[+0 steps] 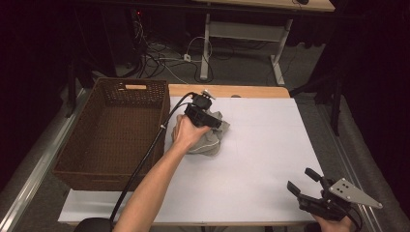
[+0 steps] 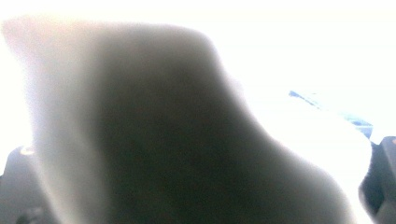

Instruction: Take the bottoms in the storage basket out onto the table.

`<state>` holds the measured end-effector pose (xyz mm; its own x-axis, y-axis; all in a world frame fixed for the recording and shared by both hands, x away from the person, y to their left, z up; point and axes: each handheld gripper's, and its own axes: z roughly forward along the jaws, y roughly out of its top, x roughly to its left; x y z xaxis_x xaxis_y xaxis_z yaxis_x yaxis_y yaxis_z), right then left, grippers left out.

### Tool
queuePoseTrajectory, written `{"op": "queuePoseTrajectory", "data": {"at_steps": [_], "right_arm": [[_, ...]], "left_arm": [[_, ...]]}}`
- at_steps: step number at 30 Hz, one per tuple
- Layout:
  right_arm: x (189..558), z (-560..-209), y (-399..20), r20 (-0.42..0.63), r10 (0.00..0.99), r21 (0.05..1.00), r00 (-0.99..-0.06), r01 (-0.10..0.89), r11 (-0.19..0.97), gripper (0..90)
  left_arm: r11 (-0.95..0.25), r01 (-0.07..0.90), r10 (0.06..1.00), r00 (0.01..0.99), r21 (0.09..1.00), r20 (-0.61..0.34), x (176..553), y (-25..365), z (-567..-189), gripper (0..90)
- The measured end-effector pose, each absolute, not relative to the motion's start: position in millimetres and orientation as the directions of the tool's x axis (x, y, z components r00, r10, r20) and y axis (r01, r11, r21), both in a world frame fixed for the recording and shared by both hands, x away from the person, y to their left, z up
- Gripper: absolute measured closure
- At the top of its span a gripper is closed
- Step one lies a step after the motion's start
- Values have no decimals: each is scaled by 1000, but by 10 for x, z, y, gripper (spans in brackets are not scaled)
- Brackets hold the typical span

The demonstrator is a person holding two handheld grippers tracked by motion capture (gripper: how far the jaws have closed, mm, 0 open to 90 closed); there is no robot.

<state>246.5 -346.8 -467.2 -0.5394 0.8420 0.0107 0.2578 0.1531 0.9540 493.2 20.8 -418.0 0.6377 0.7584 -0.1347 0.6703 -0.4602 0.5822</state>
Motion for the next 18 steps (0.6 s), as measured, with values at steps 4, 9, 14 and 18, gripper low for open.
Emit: {"op": "queuePoseTrajectory", "data": {"at_steps": [4,9,14,18], "right_arm": [[2466,-4672,-3469,11,842,954,-540,258,153,206],[2467,-4672,-3468,13,842,953,-540,260,153,206],[2467,-4672,-3469,11,842,954,-540,259,153,206],[2463,-4671,-3468,9,840,954,-542,256,155,206]], "left_arm": [[-466,662,753,645,587,-129,4914,217,-4135,163],[-473,652,749,652,592,-120,4894,234,-4077,163],[-484,647,741,661,590,-116,4872,251,-4025,163],[-486,639,737,666,596,-113,4851,266,-3983,163]]}}
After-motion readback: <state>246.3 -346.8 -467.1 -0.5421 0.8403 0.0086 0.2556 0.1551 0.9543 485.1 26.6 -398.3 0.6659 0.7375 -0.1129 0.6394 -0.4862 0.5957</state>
